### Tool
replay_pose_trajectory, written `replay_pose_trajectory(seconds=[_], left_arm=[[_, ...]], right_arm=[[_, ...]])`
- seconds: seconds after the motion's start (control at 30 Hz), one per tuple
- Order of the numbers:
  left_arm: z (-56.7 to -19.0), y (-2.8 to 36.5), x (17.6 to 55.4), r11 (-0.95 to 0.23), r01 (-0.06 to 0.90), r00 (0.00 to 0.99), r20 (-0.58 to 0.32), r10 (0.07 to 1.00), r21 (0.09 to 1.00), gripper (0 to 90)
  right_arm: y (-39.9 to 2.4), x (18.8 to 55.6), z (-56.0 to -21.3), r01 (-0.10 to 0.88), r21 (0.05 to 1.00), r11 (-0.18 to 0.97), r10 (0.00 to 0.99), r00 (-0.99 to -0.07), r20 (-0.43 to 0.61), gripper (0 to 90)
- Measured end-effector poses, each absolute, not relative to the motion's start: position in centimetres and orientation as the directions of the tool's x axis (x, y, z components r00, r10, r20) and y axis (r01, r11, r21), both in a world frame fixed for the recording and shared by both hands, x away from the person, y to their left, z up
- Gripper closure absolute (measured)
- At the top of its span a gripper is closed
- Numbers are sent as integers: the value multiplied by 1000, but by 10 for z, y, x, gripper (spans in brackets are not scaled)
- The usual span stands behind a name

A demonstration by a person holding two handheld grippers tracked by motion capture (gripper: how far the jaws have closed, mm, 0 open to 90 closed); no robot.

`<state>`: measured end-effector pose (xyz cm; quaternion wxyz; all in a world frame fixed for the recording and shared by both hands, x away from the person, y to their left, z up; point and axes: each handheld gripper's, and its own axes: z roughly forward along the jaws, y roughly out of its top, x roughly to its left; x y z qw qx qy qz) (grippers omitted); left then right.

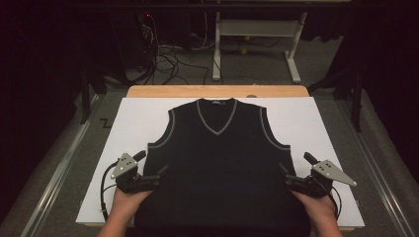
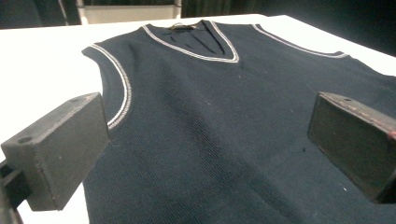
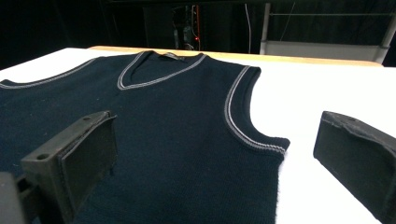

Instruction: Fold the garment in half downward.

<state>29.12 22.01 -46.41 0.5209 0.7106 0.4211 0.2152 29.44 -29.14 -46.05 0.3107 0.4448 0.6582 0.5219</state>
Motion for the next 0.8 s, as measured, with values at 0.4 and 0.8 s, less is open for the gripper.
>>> replay_pose_trajectory(seconds=[0.4,0.8], left_arm=[[-469,224,286,-107,392,558,-144,817,914,0],[-466,230,293,-99,408,540,-153,828,908,0]], right_arm=[[-295,296,-458,258,964,59,912,-406,53,0],[-281,312,-457,285,954,91,914,-405,34,0]])
